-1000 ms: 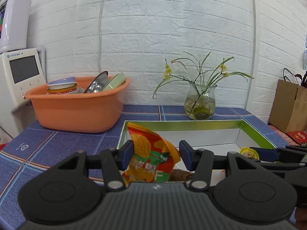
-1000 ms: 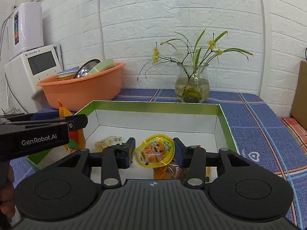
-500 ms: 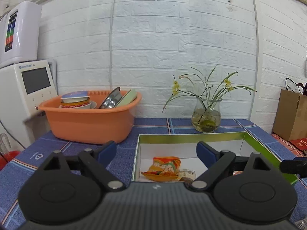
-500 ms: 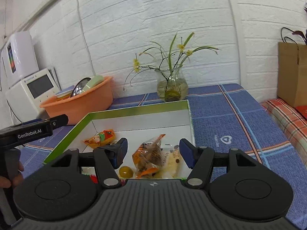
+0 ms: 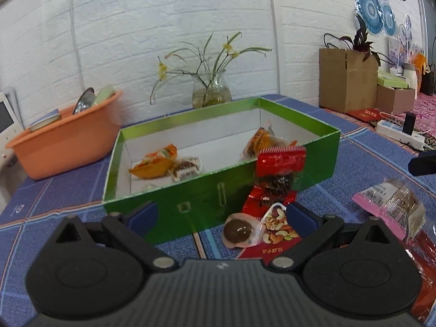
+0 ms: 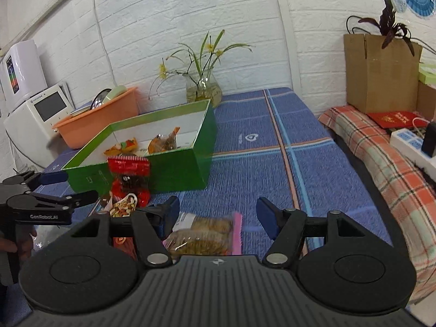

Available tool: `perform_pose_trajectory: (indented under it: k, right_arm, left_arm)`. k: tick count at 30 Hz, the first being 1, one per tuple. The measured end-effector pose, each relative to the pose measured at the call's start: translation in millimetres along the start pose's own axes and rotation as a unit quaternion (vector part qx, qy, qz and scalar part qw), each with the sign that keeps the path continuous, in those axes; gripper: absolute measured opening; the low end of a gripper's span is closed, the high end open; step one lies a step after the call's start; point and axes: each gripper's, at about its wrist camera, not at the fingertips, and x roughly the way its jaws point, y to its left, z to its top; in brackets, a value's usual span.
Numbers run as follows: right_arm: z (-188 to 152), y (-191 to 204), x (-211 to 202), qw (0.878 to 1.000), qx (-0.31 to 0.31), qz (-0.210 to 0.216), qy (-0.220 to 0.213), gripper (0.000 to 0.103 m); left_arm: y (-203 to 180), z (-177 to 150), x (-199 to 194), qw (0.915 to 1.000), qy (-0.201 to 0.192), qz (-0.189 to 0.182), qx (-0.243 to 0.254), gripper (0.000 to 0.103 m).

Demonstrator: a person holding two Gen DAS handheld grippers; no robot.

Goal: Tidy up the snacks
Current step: 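Grasp the round chocolate with the left tool while the right tool grasps the cookie bag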

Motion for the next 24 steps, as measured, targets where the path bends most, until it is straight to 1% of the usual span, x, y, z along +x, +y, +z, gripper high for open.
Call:
perform_pose_trajectory:
  k: [2,5,6,8,9,10,11,12,13,16,17,20,24]
  right_arm:
    - [-5,1,10,1.0,0.024,0.009,0.018,0.103]
    - [-7,5,29,0.997,0.058,0.007,0.048,0.103]
    - [-7,6,34,0.997,0.062,0.006,0.051,0.103]
    - [-8,9,37,0.997,0.061,0.009,0.046,0.103]
    - [-7,10,38,0.997,0.058,0.008,0.047,0.103]
    - [-7,12,39,0.997,0.057,0.004,0.052,0.103]
    - [-8,12,40,0.997,0.057,-0.001,0.06,0.103]
    - [-8,13,41,0.996,0.056,-0.005,0.063,0.103]
    - [-9,15,40,0.997,0.054,-0.006,0.059,0.103]
    - [-12,26,41,0.998,0.012,-0.016,0.059,0.103]
    - [-13,30,42,0.998,-0.006,-0.018,0.062,0.103]
    - [-15,42,45,0.996,-0.053,-0.019,0.07,0.103]
    - [-12,45,51,0.992,-0.098,0.0,0.079,0.103]
  left_arm:
    - [-1,-2,11,0.9999,0.015,0.0,-0.006,0.099]
    - [0,-2,22,0.9995,0.026,-0.007,-0.014,0.098]
    - [2,-2,25,0.9993,0.029,-0.009,-0.02,0.097]
    - [6,-2,32,0.9981,0.043,-0.025,-0.037,0.089]
    - [8,-3,35,0.9967,0.055,-0.04,-0.043,0.075]
    - [10,-5,38,0.9952,0.066,-0.049,-0.052,0.065]
    - [13,-7,38,0.9936,0.068,-0.063,-0.064,0.061]
    - [14,-7,37,0.9929,0.069,-0.069,-0.068,0.058]
    - [14,-6,37,0.9927,0.071,-0.072,-0.067,0.058]
    - [16,-7,36,0.9917,0.073,-0.079,-0.072,0.052]
    - [16,-8,35,0.9917,0.073,-0.079,-0.07,0.052]
    - [14,-6,36,0.9916,0.071,-0.084,-0.068,0.045]
    - [10,-4,39,0.9922,0.068,-0.087,-0.059,0.035]
